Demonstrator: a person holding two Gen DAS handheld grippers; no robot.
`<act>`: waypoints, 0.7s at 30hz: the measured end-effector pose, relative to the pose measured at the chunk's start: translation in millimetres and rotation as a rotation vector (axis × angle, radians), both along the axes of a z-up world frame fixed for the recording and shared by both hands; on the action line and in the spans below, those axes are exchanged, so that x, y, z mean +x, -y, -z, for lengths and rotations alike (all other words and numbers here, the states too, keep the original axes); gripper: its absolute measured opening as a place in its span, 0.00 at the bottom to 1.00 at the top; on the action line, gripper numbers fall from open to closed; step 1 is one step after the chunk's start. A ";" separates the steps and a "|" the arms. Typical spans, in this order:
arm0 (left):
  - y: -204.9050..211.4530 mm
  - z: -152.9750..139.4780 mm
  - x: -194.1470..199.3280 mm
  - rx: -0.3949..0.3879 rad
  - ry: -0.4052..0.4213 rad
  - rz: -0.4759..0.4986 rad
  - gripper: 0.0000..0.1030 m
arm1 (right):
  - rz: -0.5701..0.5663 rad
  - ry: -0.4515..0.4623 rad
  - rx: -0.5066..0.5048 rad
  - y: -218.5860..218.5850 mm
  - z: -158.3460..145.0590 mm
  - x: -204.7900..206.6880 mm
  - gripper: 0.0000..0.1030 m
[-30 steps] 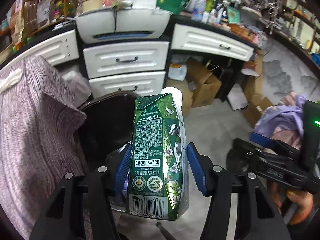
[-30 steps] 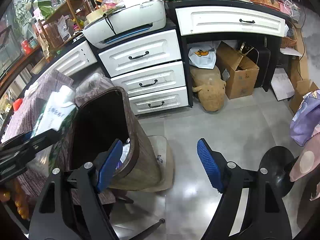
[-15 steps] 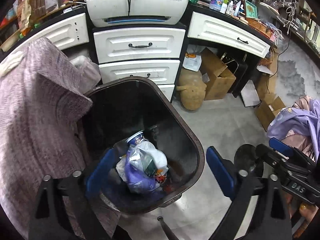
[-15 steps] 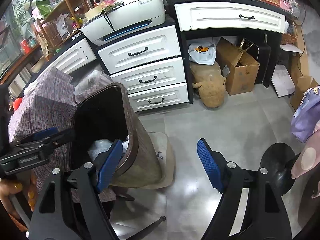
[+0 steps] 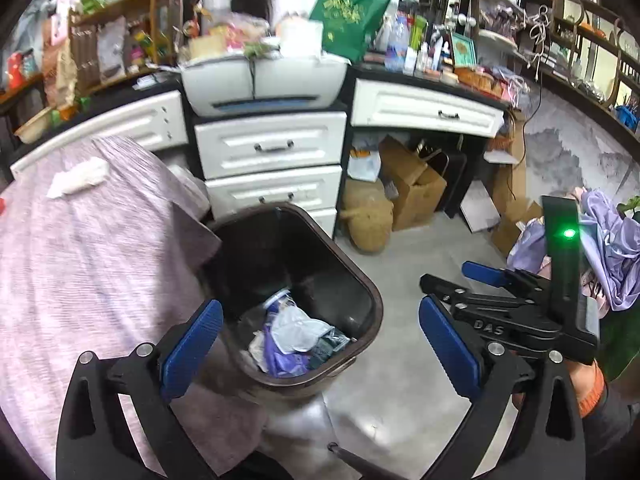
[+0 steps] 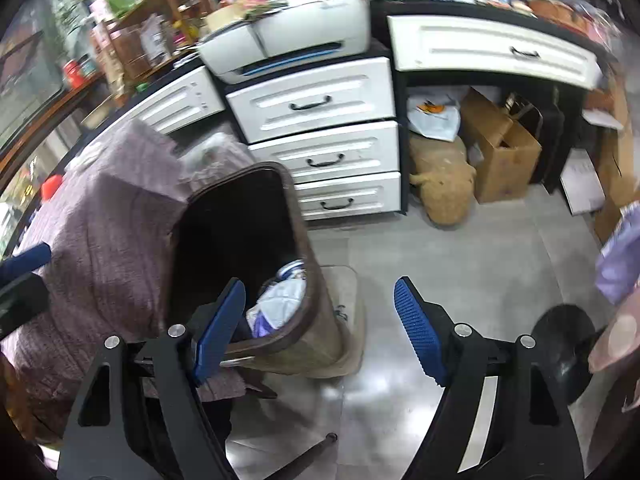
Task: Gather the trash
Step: 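Move both grippers back over the table toward the tissue and orange net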
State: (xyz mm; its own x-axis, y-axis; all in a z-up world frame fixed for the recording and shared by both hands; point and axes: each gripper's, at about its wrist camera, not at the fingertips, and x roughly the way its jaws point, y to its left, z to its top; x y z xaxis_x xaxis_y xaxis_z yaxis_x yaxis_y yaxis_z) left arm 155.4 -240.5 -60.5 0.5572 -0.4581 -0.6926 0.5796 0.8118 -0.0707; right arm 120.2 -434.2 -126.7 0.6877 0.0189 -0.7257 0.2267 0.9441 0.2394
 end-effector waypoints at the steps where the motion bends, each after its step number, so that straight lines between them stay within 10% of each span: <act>1: -5.9 -5.2 -3.2 0.003 0.018 -0.004 0.95 | -0.017 0.007 -0.009 -5.9 -3.9 1.6 0.74; 21: -181.4 -64.3 18.7 0.031 0.171 -0.333 0.95 | -0.436 0.203 -0.102 -161.7 -97.7 50.5 0.91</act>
State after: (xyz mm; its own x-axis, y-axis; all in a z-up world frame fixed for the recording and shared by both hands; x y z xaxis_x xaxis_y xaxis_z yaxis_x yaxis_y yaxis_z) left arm 174.2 -59.1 3.9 0.7808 -0.2128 -0.5874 0.2849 0.9580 0.0316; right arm 170.6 -272.5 -28.9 0.7594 0.2718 -0.5912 -0.2361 0.9617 0.1388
